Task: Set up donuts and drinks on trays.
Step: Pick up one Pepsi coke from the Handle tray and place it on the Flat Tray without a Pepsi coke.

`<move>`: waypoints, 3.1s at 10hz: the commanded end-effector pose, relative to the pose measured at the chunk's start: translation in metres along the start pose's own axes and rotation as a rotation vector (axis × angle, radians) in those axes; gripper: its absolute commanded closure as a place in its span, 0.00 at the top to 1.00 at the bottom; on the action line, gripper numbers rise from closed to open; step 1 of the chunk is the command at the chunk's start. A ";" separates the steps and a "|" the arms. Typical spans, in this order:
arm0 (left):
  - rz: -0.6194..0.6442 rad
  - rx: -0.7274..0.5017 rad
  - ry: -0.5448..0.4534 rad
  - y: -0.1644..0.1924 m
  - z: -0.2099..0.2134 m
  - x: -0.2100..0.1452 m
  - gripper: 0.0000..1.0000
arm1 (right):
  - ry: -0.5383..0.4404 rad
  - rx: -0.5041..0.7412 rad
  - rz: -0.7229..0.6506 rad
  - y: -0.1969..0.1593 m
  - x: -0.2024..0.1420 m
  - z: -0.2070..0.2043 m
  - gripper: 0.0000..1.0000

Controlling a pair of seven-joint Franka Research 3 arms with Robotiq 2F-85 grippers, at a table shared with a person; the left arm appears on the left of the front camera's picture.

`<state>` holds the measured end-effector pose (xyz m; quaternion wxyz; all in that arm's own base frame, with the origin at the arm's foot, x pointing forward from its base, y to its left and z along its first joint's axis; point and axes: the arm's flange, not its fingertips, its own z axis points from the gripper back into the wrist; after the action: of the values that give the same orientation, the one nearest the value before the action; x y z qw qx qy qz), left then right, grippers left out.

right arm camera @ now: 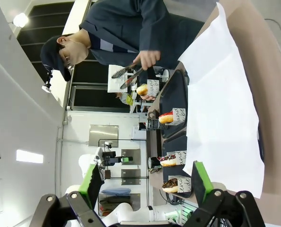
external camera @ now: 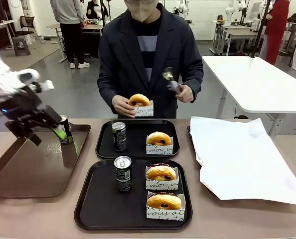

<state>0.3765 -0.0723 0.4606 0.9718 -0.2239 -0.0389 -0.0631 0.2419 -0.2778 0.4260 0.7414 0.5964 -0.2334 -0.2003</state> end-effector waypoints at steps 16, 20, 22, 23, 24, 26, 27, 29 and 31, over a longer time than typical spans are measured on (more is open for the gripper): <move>0.194 -0.926 -0.086 0.304 0.066 -0.009 1.00 | 0.002 0.007 0.013 0.001 0.000 0.000 1.00; 0.240 -0.976 -0.085 0.298 0.068 -0.010 1.00 | 0.002 0.007 0.013 0.001 0.000 0.000 1.00; 0.240 -0.976 -0.085 0.298 0.068 -0.010 1.00 | 0.002 0.007 0.013 0.001 0.000 0.000 1.00; 0.240 -0.976 -0.085 0.298 0.068 -0.010 1.00 | 0.002 0.007 0.013 0.001 0.000 0.000 1.00; 0.240 -0.976 -0.085 0.298 0.068 -0.010 1.00 | 0.002 0.007 0.013 0.001 0.000 0.000 1.00; 0.240 -0.976 -0.085 0.298 0.068 -0.010 1.00 | 0.002 0.007 0.013 0.001 0.000 0.000 1.00; 0.240 -0.976 -0.085 0.298 0.068 -0.010 1.00 | 0.002 0.007 0.013 0.001 0.000 0.000 1.00; 0.240 -0.976 -0.085 0.298 0.068 -0.010 1.00 | 0.002 0.007 0.013 0.001 0.000 0.000 1.00; 0.240 -0.976 -0.085 0.298 0.068 -0.010 1.00 | 0.002 0.007 0.013 0.001 0.000 0.000 1.00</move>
<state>0.4061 0.2242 0.3905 0.7575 -0.6513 -0.0146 0.0411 0.2420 -0.2776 0.4260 0.7414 0.5965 -0.2332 -0.2000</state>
